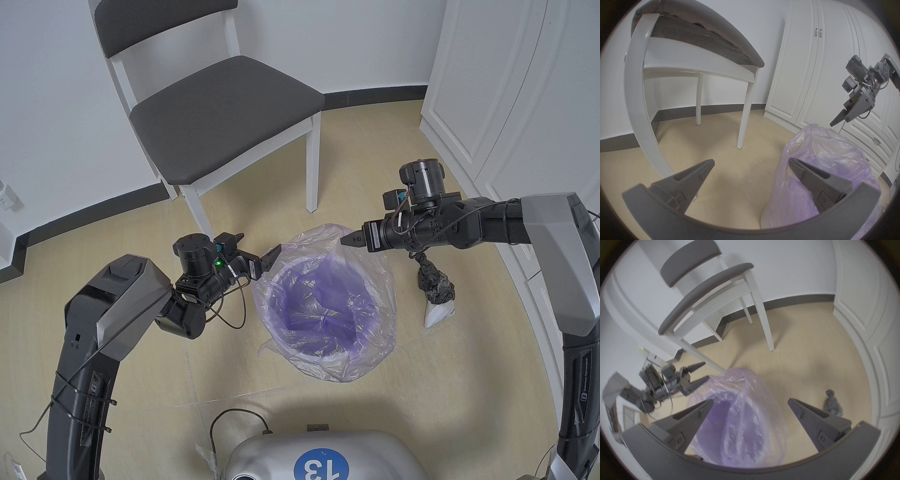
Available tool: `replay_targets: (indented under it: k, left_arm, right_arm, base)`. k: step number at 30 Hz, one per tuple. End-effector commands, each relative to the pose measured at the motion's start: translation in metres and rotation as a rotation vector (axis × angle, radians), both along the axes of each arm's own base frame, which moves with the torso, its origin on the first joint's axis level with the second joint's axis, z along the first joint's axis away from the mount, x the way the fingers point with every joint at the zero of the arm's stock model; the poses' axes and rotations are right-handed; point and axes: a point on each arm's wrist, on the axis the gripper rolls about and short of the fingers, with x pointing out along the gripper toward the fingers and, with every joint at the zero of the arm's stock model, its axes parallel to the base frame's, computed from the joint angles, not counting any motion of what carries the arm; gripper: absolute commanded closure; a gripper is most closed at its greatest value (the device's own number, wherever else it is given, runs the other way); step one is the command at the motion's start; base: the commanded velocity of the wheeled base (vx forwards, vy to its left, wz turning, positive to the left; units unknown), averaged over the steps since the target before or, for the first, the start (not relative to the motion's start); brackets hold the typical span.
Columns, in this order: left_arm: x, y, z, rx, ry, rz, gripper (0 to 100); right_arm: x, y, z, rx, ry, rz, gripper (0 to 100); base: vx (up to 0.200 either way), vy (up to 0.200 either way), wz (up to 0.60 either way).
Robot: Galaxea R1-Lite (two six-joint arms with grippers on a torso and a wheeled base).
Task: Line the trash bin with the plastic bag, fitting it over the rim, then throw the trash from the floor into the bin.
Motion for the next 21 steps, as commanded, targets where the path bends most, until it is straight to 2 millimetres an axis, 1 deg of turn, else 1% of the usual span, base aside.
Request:
replay_targets:
  k: [1, 6, 9, 13, 17, 18, 21]
  left_arm:
    - [0.006, -0.003, -0.001, -0.001, -0.002, 0.014, 0]
    - [0.005, -0.005, 0.001, -0.003, -0.008, 0.011, 0]
    - [0.005, -0.006, 0.000, -0.002, -0.005, 0.009, 0]
    - [0.005, -0.004, -0.002, -0.001, -0.001, 0.022, 0]
    - [0.007, -0.001, -0.005, 0.002, 0.009, 0.028, 0]
    - [0.008, 0.000, -0.009, 0.003, 0.014, 0.029, 0]
    - [0.011, 0.002, -0.015, 0.005, 0.018, 0.035, 0]
  right_arm:
    - [-0.031, -0.027, -0.039, -0.303, -0.141, 0.077, 0]
    - [-0.041, -0.034, -0.061, -0.327, -0.073, 0.086, 0]
    - [-0.041, -0.040, -0.068, -0.337, -0.055, 0.075, 0]
    - [-0.036, -0.054, -0.070, -0.337, -0.049, 0.040, 0]
    - [-0.031, -0.060, -0.077, -0.338, -0.033, 0.026, 0]
    - [-0.027, -0.058, -0.087, -0.337, -0.023, 0.025, 0]
    - [-0.013, -0.055, -0.103, -0.330, -0.034, 0.017, 0]
  base:
    - [0.000, 0.000, 0.00]
    - [0.000, 0.000, 0.00]
    - [0.000, 0.000, 0.00]
    - [0.000, 0.000, 0.00]
    - [0.000, 0.000, 0.00]
    - [0.000, 0.000, 0.00]
    - [0.000, 0.000, 0.00]
